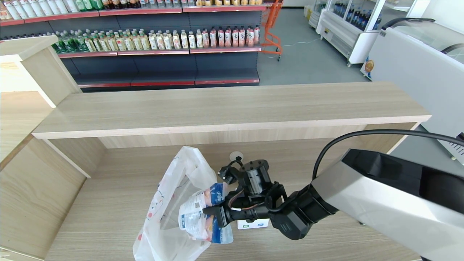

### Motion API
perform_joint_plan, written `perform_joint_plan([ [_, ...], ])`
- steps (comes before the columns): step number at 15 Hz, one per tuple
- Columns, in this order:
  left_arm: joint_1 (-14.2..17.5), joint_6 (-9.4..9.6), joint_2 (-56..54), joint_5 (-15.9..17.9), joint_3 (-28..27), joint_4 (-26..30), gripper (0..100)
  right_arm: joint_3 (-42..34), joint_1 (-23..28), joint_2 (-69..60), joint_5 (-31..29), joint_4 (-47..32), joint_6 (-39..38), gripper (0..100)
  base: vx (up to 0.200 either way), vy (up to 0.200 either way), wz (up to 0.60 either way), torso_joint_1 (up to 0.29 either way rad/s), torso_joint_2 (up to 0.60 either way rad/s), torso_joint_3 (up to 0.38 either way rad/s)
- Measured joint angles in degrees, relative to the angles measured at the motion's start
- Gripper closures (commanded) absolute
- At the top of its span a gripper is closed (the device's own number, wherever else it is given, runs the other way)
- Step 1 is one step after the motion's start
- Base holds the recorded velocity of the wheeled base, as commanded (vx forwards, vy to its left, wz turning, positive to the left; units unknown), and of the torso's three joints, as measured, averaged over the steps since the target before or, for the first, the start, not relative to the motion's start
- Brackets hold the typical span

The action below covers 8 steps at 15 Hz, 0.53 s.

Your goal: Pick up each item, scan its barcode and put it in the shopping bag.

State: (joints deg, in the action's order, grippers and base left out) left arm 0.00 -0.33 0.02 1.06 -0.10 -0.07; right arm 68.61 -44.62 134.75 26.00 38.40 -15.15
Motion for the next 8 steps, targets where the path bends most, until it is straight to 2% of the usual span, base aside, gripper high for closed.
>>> perform_joint_plan([
  [3,0.00,0.01,0.00,0.00,0.00,0.00,0,1.04,-0.09,0.52,0.49,1.56,-0.91,0,0.000,0.000,0.00,0.000,0.00,0.000],
  [6,0.00,0.01,0.00,0.00,0.00,0.00,0,1.29,-0.83,0.61,0.82,8.86,-7.86,0,0.000,0.000,0.00,0.000,0.00,0.000],
  [8,0.00,0.01,0.00,0.00,0.00,0.00,0,1.26,-0.78,0.63,1.01,9.41,-8.66,0,0.000,0.000,0.00,0.000,0.00,0.000],
])
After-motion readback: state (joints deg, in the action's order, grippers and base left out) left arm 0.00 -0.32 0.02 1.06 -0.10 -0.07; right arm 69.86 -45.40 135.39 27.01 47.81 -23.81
